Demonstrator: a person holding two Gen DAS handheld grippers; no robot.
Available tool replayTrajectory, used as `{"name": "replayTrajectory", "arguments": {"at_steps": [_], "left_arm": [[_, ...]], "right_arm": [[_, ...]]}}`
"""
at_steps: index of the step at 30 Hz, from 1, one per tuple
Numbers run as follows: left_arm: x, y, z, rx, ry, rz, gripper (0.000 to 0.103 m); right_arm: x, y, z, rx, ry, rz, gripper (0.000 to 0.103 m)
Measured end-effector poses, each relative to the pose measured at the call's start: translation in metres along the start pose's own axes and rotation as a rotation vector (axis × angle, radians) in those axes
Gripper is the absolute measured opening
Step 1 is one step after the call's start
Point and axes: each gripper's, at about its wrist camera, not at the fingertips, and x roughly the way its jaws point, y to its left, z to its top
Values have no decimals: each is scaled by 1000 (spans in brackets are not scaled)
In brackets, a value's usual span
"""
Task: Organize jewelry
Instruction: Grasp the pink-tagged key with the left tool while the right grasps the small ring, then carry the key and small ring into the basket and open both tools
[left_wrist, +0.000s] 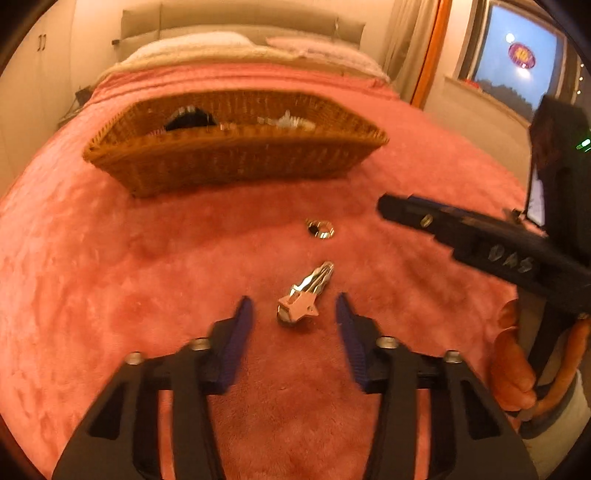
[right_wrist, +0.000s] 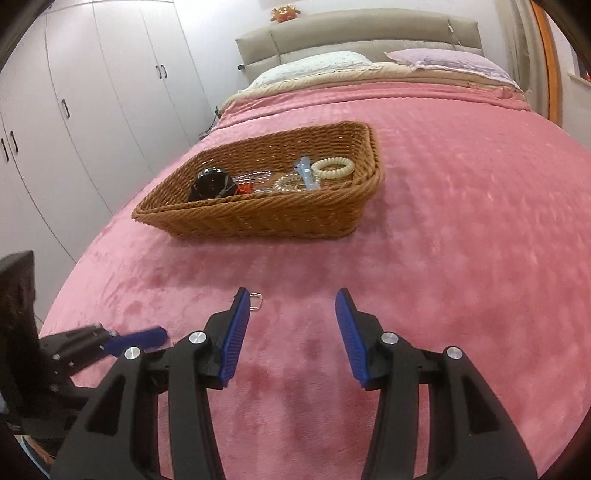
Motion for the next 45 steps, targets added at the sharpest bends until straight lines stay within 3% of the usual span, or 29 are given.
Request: {"name": "replayTrajectory", "arguments": {"at_steps": [2, 4, 8, 15, 16, 17, 19, 24, 28, 30, 38, 45], "left_arm": [[0, -5, -2, 14, -3, 11, 32], [-1, -6, -3, 21, 1, 5, 22], [-4, -5, -6, -3, -14, 24, 21], [-16, 36, -8, -207, -67, 132, 21], [-16, 43, -9, -239, -71, 127, 21], [-15, 50, -8, -260, -70, 108, 21], [-15, 54, -6, -269, -76, 92, 21], [-15, 46, -8, -227, -89, 131, 21], [-13, 47, -7, -232, -93, 117, 21], [-12, 48, -6, -235, -96, 112, 21], [-17, 48, -11, -237, -120, 90, 21], [-41, 41, -10, -224, -206, 66, 21]], "right_arm": [[2, 1, 0, -1, 11, 2, 45], [4, 5, 0, -18, 18, -2, 45], [10, 15, -1, -67, 48, -21, 45], [25, 38, -5, -173, 119, -26, 43], [28, 42, -5, -186, 130, -12, 31], [32, 45, -4, -199, 147, 8, 30], [41, 46, -1, -199, 170, -1, 30], [62, 57, 10, -226, 204, -26, 30], [62, 68, 6, -284, 188, -81, 28], [59, 66, 3, -277, 181, -79, 18], [49, 64, -1, -264, 151, -79, 18], [18, 53, 4, -199, 81, -22, 18]]}}
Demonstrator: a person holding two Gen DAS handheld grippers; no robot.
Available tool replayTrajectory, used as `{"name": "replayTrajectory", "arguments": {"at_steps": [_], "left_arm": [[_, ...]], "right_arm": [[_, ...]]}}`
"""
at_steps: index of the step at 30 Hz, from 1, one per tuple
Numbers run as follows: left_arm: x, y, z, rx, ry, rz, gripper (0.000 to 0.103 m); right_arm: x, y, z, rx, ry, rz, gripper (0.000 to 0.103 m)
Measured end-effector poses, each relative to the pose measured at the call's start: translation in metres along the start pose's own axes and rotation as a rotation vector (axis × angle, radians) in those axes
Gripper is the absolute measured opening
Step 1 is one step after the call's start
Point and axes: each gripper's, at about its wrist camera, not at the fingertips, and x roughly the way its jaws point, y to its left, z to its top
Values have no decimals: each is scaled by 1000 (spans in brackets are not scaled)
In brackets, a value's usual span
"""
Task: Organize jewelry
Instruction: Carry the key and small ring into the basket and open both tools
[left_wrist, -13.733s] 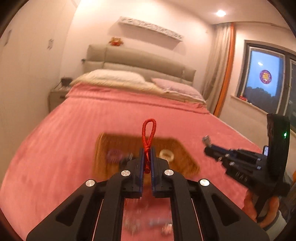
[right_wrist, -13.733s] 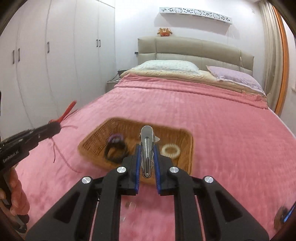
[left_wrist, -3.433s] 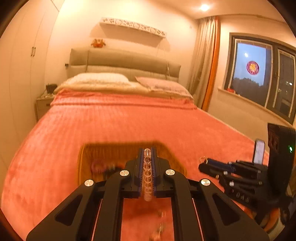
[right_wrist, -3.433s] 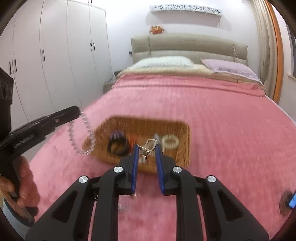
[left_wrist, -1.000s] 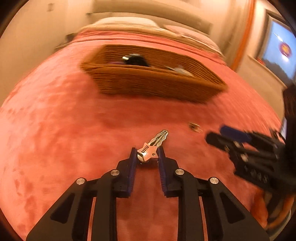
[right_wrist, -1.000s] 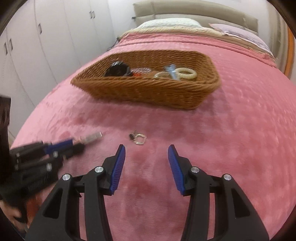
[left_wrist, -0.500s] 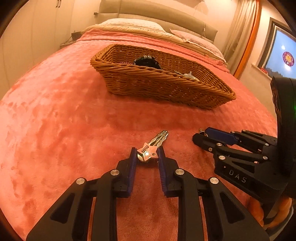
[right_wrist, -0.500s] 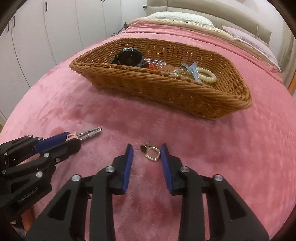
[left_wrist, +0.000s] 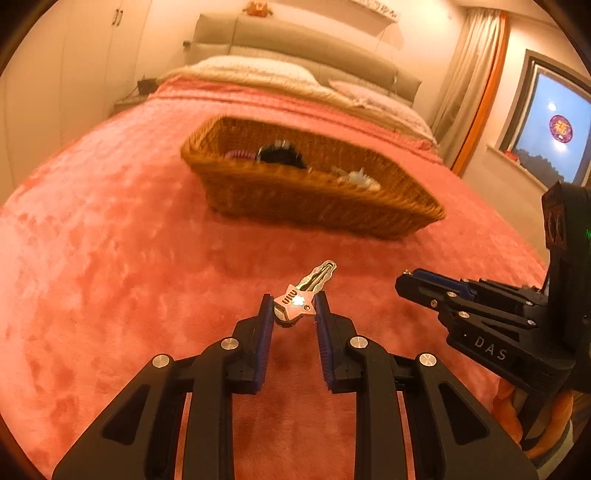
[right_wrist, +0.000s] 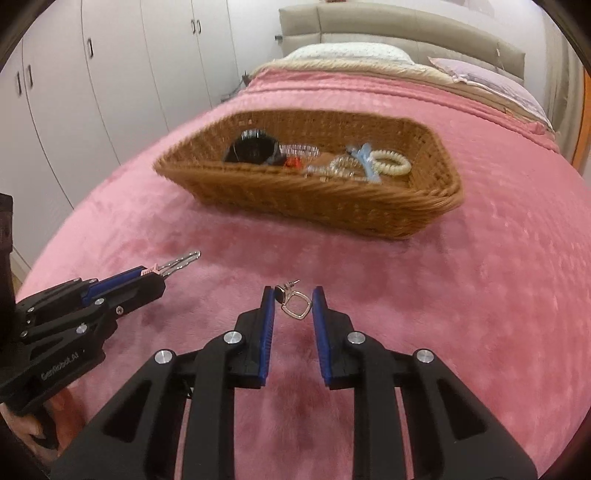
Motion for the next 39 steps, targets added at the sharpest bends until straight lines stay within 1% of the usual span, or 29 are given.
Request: {"name": "replayTrajectory", "arguments": {"at_steps": [3, 4, 7, 8, 11, 14, 17, 19, 22, 25, 26, 28, 31, 35, 36, 38, 39], "left_arm": [[-20, -10, 12, 17, -58, 8, 21], [-30, -13, 21, 21, -88, 6, 21], [-47, -21, 47, 34, -157, 8, 21], [-53, -24, 62, 36, -186, 0, 21], [-55, -27, 93, 45, -230, -7, 21], [-40, -28, 127, 50, -263, -14, 21], [-13, -24, 153, 31, -242, -12, 21], [12, -21, 167, 31, -212, -3, 21], [49, -14, 178, 46, -152, 3, 21], [83, -1, 178, 55, -87, -1, 21], [92, 2, 178, 49, -72, 1, 21], [105, 8, 176, 41, -46, 13, 21], [117, 13, 172, 41, -24, 23, 21], [128, 14, 167, 47, 18, 21, 23], [127, 14, 166, 48, 18, 18, 32], [122, 15, 166, 41, 11, -3, 46], [116, 16, 167, 44, -1, -12, 46]], "right_arm": [[-25, 0, 8, -11, -61, 5, 18], [-37, 1, 15, -20, -94, 4, 18], [-60, 0, 39, -13, -164, 44, 18], [-67, -1, 51, -16, -191, 40, 18], [-72, -4, 83, -27, -243, 16, 18], [-59, -14, 112, -6, -258, 11, 18], [-30, -28, 137, 34, -230, -8, 18], [-7, -37, 149, 59, -192, -21, 18], [35, -54, 161, 106, -111, -42, 18], [70, -68, 164, 138, -35, -32, 18], [78, -71, 164, 137, -18, -31, 18], [98, -72, 162, 118, 48, -29, 18], [110, -67, 155, 97, 72, -43, 18], [115, -64, 148, 97, 104, -21, 19], [115, -64, 148, 96, 108, -20, 21], [104, -62, 148, 82, 83, -13, 36], [98, -61, 148, 81, 68, -16, 52]]}}
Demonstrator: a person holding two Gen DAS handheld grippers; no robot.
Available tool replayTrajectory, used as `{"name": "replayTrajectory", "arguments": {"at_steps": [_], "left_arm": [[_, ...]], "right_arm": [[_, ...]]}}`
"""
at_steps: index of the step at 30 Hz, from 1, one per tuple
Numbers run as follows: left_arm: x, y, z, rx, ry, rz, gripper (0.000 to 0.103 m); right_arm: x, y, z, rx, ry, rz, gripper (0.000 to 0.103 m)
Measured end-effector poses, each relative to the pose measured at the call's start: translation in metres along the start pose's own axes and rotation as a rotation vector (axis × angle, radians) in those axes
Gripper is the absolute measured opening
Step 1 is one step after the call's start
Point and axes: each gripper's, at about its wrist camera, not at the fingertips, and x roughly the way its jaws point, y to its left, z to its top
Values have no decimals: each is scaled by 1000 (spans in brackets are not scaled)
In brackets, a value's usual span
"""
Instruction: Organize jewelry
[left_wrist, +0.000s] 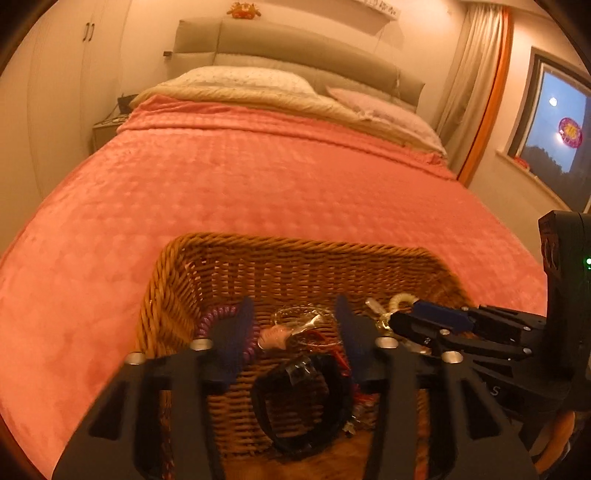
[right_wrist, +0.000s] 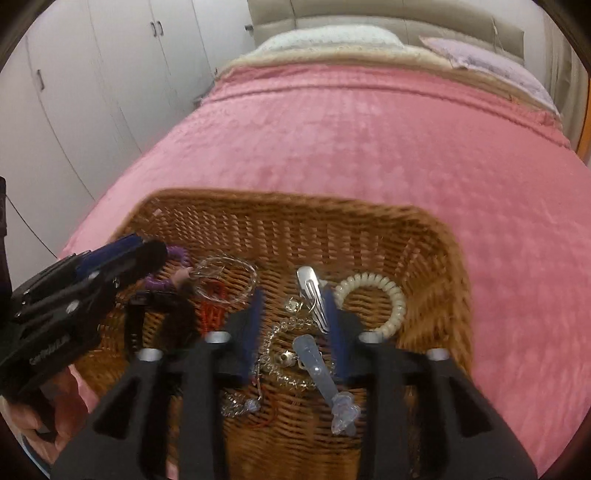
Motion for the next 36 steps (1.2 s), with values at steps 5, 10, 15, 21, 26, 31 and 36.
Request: {"name": "replayTrajectory", "arguments": {"at_steps": [5, 10, 15, 21, 26, 31, 36], "left_arm": [[-50, -9, -2, 21, -91, -27, 56], [-112, -31, -20, 87, -214, -12, 62], [-166, -56, -49, 149, -319, 24, 75], [-209, -65, -90, 114, -432, 86, 86], [-208, -70, -134, 100, -489, 239, 93], [-198, -77, -166, 126, -567, 399, 93], [-194, -77, -178, 155, -596, 445, 93]], "right_arm": [[-51, 4, -11, -15, -106, -6, 56], [-111, 11, -34, -19, -211, 11, 56], [-156, 26, -62, -47, -309, -11, 56], [-192, 47, -109, -104, -420, -84, 56], [-190, 51, -153, -106, -474, -126, 58], [-177, 53, -185, -99, -539, -155, 58], [-171, 55, -194, -113, -562, -140, 58]]}}
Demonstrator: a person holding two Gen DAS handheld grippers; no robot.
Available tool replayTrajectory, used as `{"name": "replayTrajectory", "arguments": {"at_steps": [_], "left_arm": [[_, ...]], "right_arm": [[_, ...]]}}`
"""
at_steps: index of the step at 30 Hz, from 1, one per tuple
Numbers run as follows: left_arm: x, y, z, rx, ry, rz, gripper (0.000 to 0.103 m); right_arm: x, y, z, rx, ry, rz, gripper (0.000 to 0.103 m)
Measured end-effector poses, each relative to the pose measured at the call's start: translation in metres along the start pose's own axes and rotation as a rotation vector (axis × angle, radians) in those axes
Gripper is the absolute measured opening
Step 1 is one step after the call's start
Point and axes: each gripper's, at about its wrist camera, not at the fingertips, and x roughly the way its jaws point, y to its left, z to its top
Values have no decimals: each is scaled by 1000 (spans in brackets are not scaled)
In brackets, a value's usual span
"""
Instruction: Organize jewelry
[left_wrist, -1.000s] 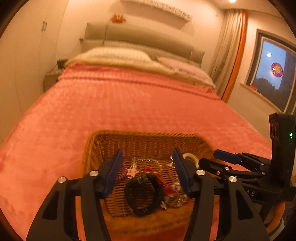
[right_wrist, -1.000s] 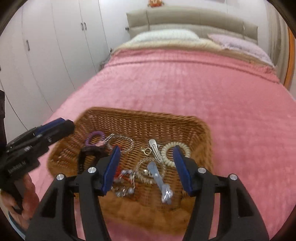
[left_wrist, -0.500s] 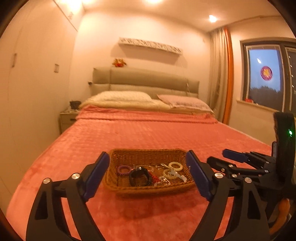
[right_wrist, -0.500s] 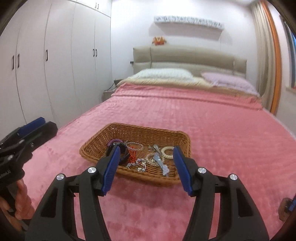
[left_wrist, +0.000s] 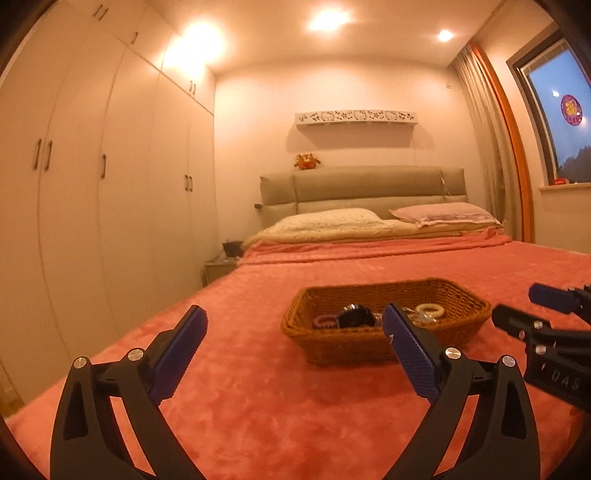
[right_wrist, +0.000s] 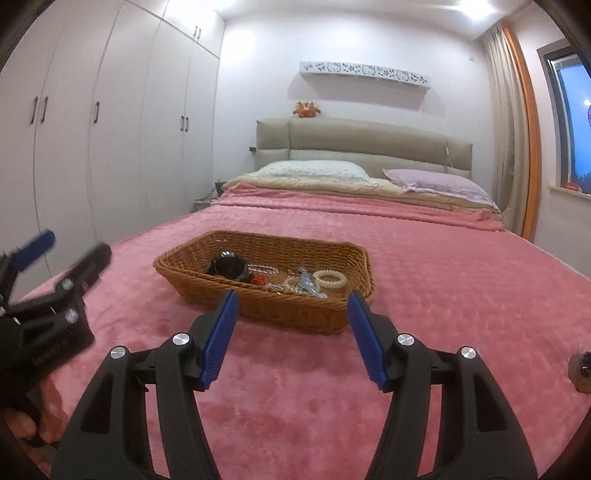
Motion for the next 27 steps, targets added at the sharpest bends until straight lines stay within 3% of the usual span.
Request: {"name": "replayTrajectory", "arguments": {"at_steps": [7, 27], "left_arm": [[14, 17, -2, -80, 66, -39, 95], [18, 3, -6, -32, 94, -47, 95]], "right_arm": [[0, -11, 3, 46, 5, -16, 58], [10, -16, 1, 66, 56, -37, 58]]}}
